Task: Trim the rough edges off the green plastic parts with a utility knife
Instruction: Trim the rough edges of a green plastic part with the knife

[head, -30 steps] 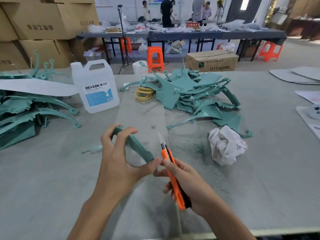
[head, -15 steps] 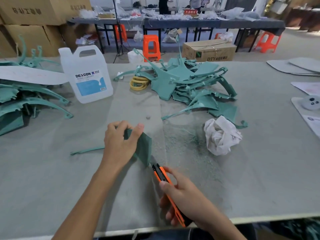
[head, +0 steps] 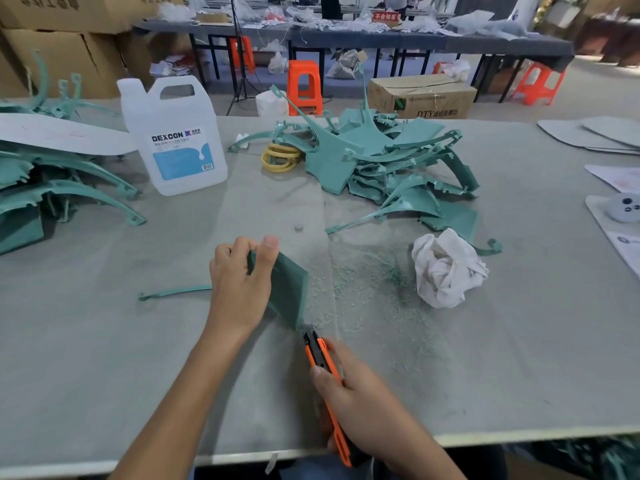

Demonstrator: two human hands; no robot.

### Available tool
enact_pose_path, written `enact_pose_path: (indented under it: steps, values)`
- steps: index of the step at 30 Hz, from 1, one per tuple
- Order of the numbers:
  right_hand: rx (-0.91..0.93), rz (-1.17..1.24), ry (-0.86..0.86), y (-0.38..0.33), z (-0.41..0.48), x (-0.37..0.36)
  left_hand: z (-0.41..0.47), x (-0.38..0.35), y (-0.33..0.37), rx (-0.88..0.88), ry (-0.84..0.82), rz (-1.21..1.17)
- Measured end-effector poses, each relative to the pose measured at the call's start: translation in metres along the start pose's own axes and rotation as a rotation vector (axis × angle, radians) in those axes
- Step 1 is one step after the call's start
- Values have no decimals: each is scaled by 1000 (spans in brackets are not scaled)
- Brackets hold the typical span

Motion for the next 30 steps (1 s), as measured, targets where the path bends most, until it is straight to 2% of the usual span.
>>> enact_pose_path:
  steps: [7, 12, 14, 16, 18, 23, 30]
  values:
    - [13, 239, -4, -11, -8, -7, -3, -3, -12, 42, -6, -5]
    - [173, 381, 1, -71, -24, 14, -3, -1, -12, 42, -11, 5]
    - [195, 499, -13, -85, -32, 26, -4, -1, -11, 40, -22, 11]
    - [195, 542, 48, -85, -36, 38, -4, -2, -11, 33, -23, 11]
    - [130, 550, 107, -69, -33, 38, -6, -3, -12, 37, -16, 18]
    - [-82, 654, 92, -20, -18, 3, -6, -4, -7, 0, 25, 52]
    - [-165, 653, -3, -4, -16, -43, -7, -1, -5, -30, 44, 41]
Point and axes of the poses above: each hand's wrist, its own z-axis towards the middle knuckle, its own x-axis out of the back of the hand, y = z × x, the point moved 8 cm from there along z, towards the middle knuckle, and after that the axes turned 5 degrees about -y, right-handed, at the moved point
